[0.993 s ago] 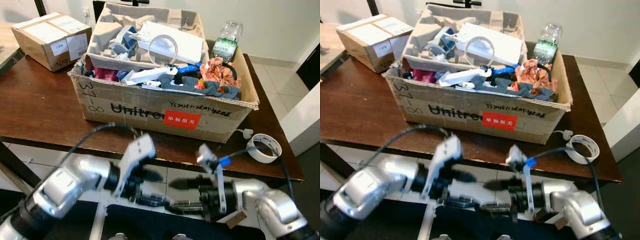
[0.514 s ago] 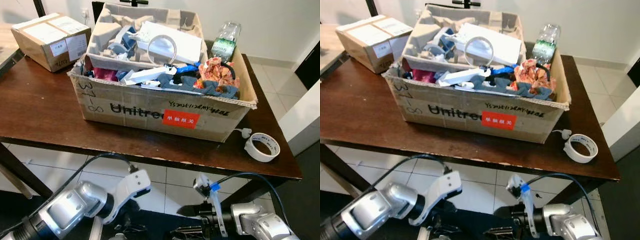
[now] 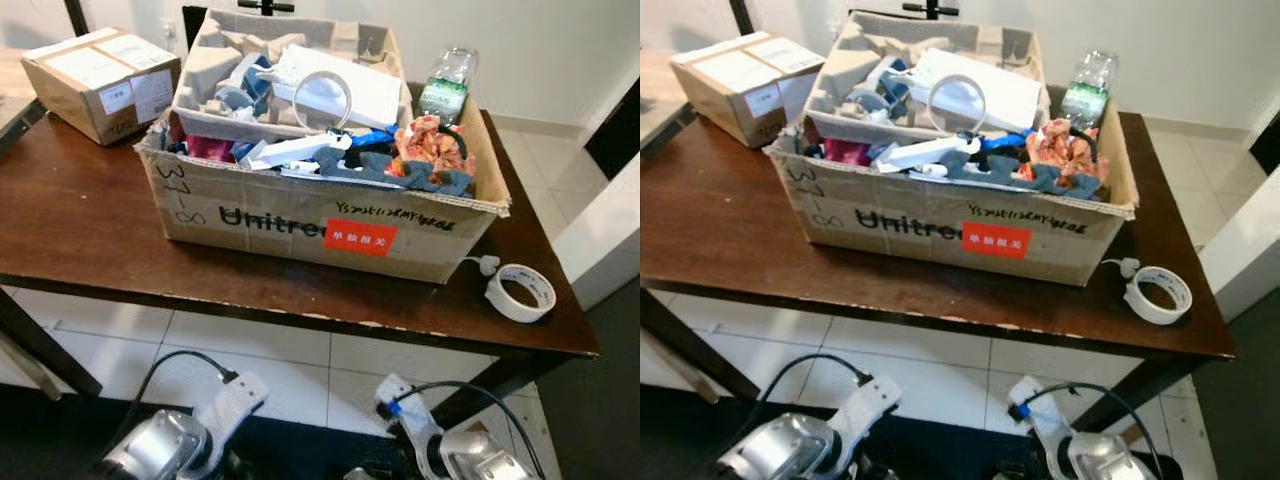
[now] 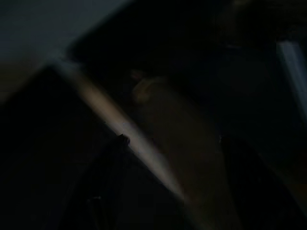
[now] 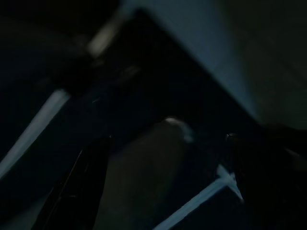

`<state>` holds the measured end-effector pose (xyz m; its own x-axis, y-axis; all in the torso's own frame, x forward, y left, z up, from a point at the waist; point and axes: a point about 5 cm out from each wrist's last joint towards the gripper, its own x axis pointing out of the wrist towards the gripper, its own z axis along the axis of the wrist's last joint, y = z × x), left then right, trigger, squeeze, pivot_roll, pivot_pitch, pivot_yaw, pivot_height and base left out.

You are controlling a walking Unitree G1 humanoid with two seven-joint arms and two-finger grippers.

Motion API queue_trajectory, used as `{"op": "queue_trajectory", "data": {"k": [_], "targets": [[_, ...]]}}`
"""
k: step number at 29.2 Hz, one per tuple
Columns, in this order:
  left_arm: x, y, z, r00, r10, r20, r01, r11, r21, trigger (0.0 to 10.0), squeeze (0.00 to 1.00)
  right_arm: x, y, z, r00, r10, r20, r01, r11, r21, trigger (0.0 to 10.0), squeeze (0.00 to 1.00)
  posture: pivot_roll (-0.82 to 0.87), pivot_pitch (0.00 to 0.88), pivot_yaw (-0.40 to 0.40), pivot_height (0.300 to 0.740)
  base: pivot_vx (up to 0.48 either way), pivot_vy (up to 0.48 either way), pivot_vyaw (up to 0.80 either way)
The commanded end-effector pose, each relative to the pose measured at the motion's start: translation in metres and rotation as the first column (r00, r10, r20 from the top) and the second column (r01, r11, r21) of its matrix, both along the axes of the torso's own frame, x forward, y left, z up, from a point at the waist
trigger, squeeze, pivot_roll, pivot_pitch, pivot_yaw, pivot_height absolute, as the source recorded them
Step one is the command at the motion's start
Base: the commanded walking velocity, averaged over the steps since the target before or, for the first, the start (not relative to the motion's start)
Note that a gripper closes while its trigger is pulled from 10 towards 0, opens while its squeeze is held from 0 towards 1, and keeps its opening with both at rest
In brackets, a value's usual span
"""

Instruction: Picking trash to rubbish bin

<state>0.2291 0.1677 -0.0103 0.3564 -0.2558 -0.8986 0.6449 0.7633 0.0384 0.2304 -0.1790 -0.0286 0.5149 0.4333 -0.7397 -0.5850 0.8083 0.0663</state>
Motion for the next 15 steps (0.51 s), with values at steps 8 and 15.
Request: {"op": "queue_trajectory", "data": {"k": [8, 15], "targets": [[-0.003, 0.021, -0.031, 0.942, 0.157, 0.296, -0.193, 0.976, 0.097, 10.0, 0.0, -0.024, -0.017, -0.034, 0.849, -0.528, -0.024, 0.528, 0.849, -0.004, 10.0, 0.0, 0.04, 0.162, -0.049, 0.74, 0.0, 0.0, 0.0], [-0.009, 0.033, -0.042, 0.883, 0.399, 0.247, -0.416, 0.909, 0.02, 10.0, 0.0, -0.04, -0.03, -0.043, 0.713, -0.701, -0.007, 0.701, 0.713, -0.019, 10.0, 0.0, 0.03, 0.146, -0.031, 0.74, 0.0, 0.0, 0.0]]}}
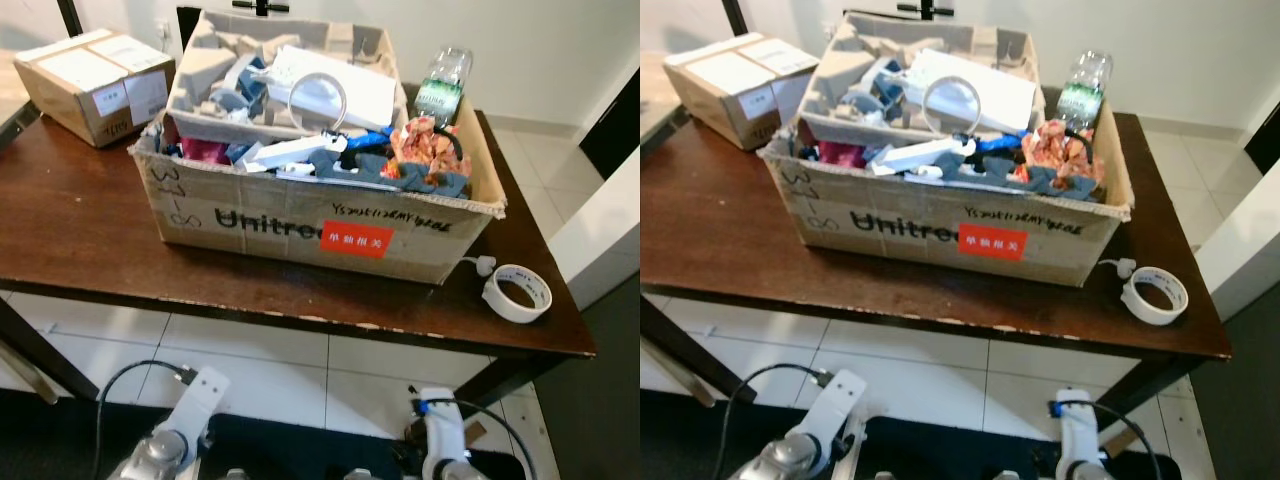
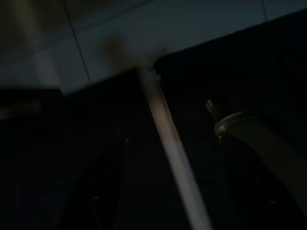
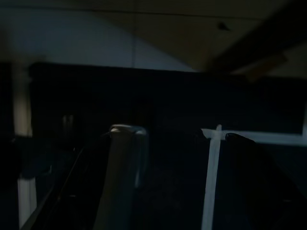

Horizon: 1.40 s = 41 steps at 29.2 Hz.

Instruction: Picking trash to rubbish bin

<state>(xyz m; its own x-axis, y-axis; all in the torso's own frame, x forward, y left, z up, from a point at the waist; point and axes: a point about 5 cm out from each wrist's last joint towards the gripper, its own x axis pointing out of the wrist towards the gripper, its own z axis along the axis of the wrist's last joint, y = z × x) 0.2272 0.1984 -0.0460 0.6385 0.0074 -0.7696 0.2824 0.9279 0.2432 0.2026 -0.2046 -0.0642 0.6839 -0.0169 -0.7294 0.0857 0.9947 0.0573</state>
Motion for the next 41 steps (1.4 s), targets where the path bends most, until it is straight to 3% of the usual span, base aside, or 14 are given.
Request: {"op": "queue_trajectory", "data": {"k": [1, 5, 12, 22, 30, 37, 41], "targets": [[-0.007, 0.003, -0.007, 0.998, 0.048, -0.029, -0.049, 0.998, -0.025, 10.0, 0.0, -0.012, -0.004, -0.007, 0.997, -0.064, -0.033, 0.064, 0.998, 0.001, 10.0, 0.0, 0.03, 0.146, -0.031, 0.74, 0.0, 0.0, 0.0], [-0.009, 0.006, -0.011, 0.984, 0.176, -0.035, -0.179, 0.981, -0.072, 10.0, 0.0, -0.022, -0.005, -0.014, 0.99, -0.119, -0.078, 0.118, 0.993, -0.015, 10.0, 0.0, 0.02, 0.131, -0.015, 0.74, 0.0, 0.0, 0.0], [-0.009, -0.001, -0.015, 0.987, 0.157, -0.032, -0.159, 0.985, -0.064, 10.0, 0.0, -0.023, -0.003, -0.015, 0.989, -0.131, -0.072, 0.13, 0.991, -0.014, 10.0, 0.0, 0.01, 0.124, -0.013, 0.74, 0.0, 0.0, 0.0], [0.005, -0.003, -0.006, 0.984, 0.149, 0.098, -0.145, 0.988, -0.05, 10.0, 0.0, -0.023, -0.014, -0.013, 0.984, -0.169, -0.049, 0.167, 0.985, -0.041, 10.0, 0.0, 0.01, 0.142, -0.016, 0.74, 0.0, 0.0, 0.0], [0.0, -0.007, -0.009, 0.99, 0.106, 0.098, -0.101, 0.993, -0.054, 10.0, 0.0, -0.028, -0.02, -0.014, 0.985, -0.166, -0.048, 0.164, 0.985, -0.054, 10.0, 0.0, 0.0, 0.171, 0.012, 0.74, 0.0, 0.0, 0.0], [-0.005, -0.004, -0.011, 0.989, 0.098, 0.112, -0.091, 0.993, -0.072, 10.0, 0.0, -0.03, -0.016, -0.014, 0.988, -0.157, -0.012, 0.156, 0.987, -0.048, 10.0, 0.0, -0.04, 0.187, 0.042, 0.74, 0.0, 0.0, 0.0], [-0.014, 0.004, -0.017, 0.99, 0.127, 0.065, -0.125, 0.991, -0.041, 10.0, 0.0, -0.036, -0.007, -0.018, 0.994, -0.1, -0.037, 0.098, 0.994, -0.046, 10.0, 0.0, -0.04, 0.159, 0.011, 0.74, 0.0, 0.0, 0.0]]}}
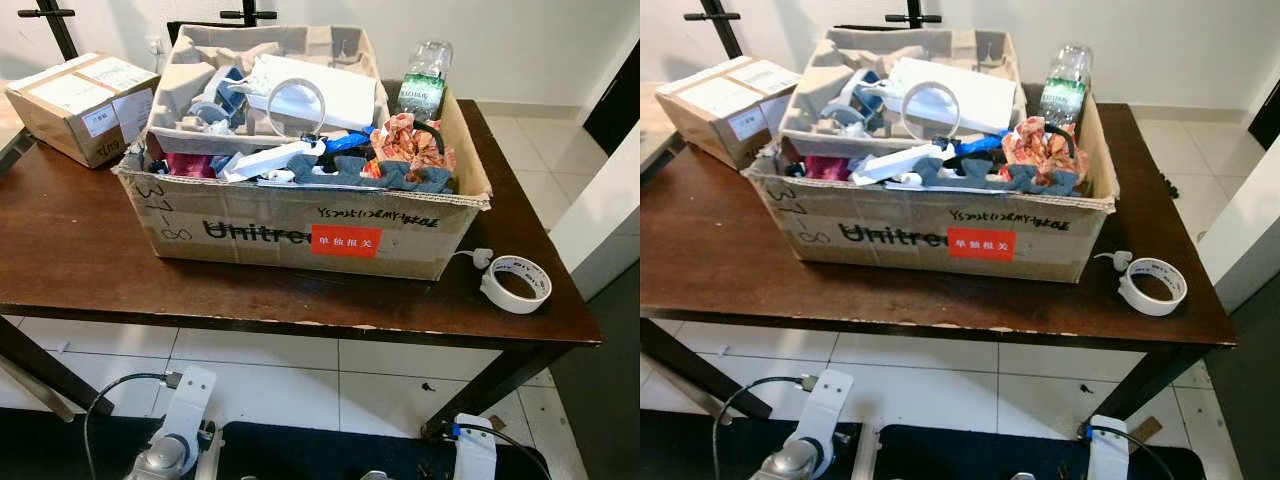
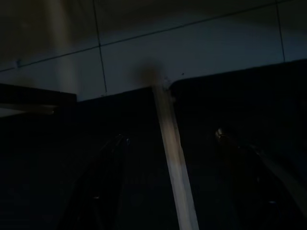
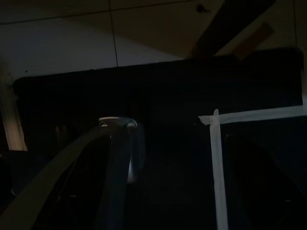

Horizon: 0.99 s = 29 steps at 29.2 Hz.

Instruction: Picking trash to rubbish bin

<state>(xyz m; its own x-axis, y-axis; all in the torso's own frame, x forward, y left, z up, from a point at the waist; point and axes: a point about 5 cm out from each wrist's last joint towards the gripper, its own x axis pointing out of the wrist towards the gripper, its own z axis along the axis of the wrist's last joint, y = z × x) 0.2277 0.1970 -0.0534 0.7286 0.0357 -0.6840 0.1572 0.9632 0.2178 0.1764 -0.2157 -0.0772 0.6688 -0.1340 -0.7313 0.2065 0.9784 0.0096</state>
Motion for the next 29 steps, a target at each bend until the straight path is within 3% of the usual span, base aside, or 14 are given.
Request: {"op": "queue_trajectory", "data": {"k": [1, 11, 21, 25, 29], "targets": [[-0.015, 0.005, -0.01, 0.997, 0.028, -0.068, -0.027, 1.0, 0.014, 10.0, 0.0, -0.01, 0.005, -0.006, 0.999, 0.03, -0.032, -0.029, 1.0, 0.008, 10.0, 0.0, -0.04, 0.155, 0.005, 0.74, 0.0, 0.0, 0.0], [-0.013, 0.003, -0.009, 0.997, 0.047, -0.053, -0.047, 0.999, -0.007, 10.0, 0.0, -0.013, 0.008, -0.008, 0.995, 0.082, -0.061, -0.083, 0.996, -0.016, 10.0, 0.0, -0.01, 0.141, -0.002, 0.74, 0.0, 0.0, 0.0], [-0.002, 0.022, 0.001, 0.997, 0.069, -0.024, -0.069, 0.997, 0.018, 10.0, 0.0, -0.003, 0.017, -0.006, 0.992, 0.106, -0.063, -0.105, 0.994, 0.02, 10.0, 0.0, 0.05, 0.156, -0.034, 0.74, 0.0, 0.0, 0.0], [0.001, 0.033, 0.006, 0.987, 0.162, 0.008, -0.162, 0.987, 0.002, 10.0, 0.0, -0.006, 0.021, -0.009, 0.985, 0.146, -0.087, -0.145, 0.989, 0.013, 10.0, 0.0, 0.04, 0.169, -0.046, 0.74, 0.0, 0.0, 0.0], [-0.001, 0.029, 0.003, 0.987, 0.162, -0.01, -0.162, 0.987, -0.011, 10.0, 0.0, -0.008, 0.015, -0.009, 0.99, 0.107, -0.086, -0.104, 0.994, 0.038, 10.0, 0.0, 0.02, 0.135, -0.002, 0.74, 0.0, 0.0, 0.0]]}}
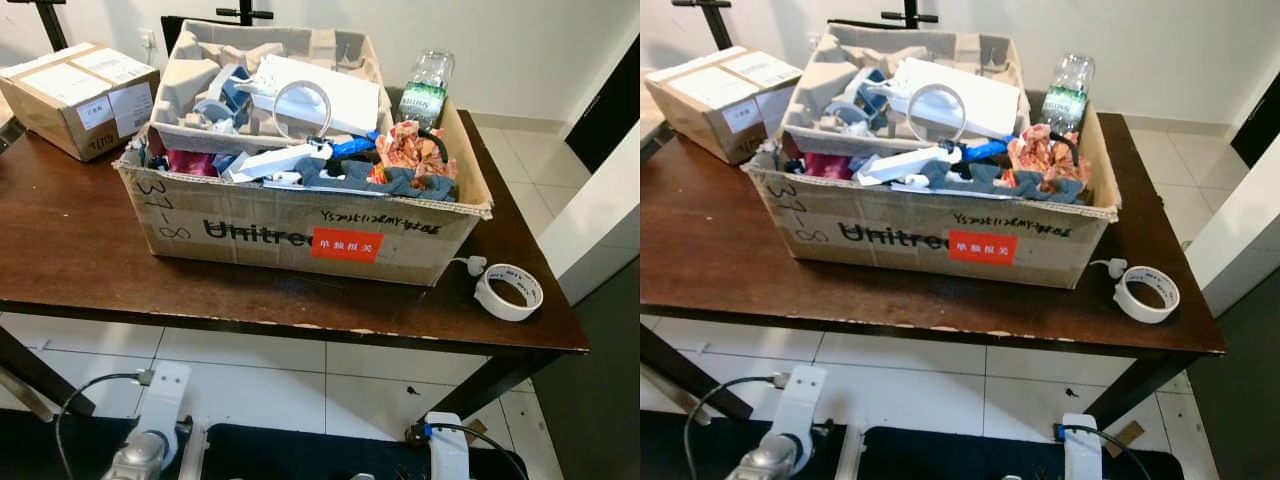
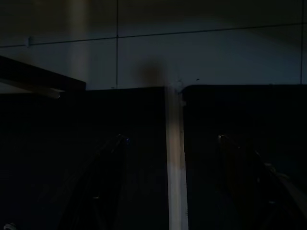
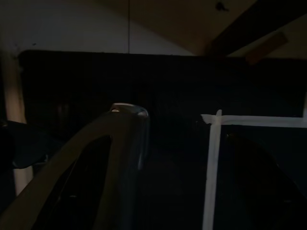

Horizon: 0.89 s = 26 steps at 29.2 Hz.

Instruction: Picking trash to rubbish bin

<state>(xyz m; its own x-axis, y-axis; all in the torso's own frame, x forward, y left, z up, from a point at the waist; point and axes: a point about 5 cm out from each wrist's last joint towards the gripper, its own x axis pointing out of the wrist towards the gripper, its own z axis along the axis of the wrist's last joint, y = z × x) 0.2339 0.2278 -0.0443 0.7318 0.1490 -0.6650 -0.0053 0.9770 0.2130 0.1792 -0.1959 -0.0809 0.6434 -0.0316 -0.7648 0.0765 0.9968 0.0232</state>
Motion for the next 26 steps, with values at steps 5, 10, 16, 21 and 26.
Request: {"op": "queue_trajectory", "data": {"k": [5, 10, 16, 21, 26], "targets": [[-0.006, -0.011, -0.008, 0.997, -0.054, -0.056, 0.054, 0.998, -0.013, 10.0, 0.0, -0.008, -0.012, -0.003, 0.995, -0.09, -0.038, 0.09, 0.996, 0.001, 10.0, 0.0, 0.03, 0.118, 0.014, 0.74, 0.0, 0.0, 0.0], [-0.001, -0.019, -0.006, 0.995, -0.085, -0.057, 0.085, 0.996, -0.005, 10.0, 0.0, -0.003, -0.009, -0.002, 0.997, -0.063, -0.036, 0.063, 0.998, -0.003, 10.0, 0.0, 0.06, 0.093, 0.03, 0.74, 0.0, 0.0, 0.0], [-0.003, -0.018, -0.008, 0.993, -0.082, -0.079, 0.082, 0.997, -0.007, 10.0, 0.0, -0.005, -0.011, -0.002, 0.995, -0.092, -0.041, 0.092, 0.996, -0.002, 10.0, 0.0, 0.05, 0.062, 0.057, 0.74, 0.0, 0.0, 0.0], [-0.005, -0.015, -0.009, 0.995, -0.05, -0.085, 0.049, 0.999, -0.006, 10.0, 0.0, -0.004, -0.005, -0.003, 0.997, -0.05, -0.056, 0.05, 0.999, -0.007, 10.0, 0.0, 0.05, 0.061, 0.051, 0.74, 0.0, 0.0, 0.0], [-0.008, -0.013, -0.011, 0.995, -0.027, -0.091, 0.027, 1.0, 0.003, 10.0, 0.0, -0.002, 0.002, -0.004, 0.998, -0.016, -0.065, 0.016, 1.0, -0.009, 10.0, 0.0, 0.06, 0.071, 0.03, 0.74, 0.0, 0.0, 0.0]]}}
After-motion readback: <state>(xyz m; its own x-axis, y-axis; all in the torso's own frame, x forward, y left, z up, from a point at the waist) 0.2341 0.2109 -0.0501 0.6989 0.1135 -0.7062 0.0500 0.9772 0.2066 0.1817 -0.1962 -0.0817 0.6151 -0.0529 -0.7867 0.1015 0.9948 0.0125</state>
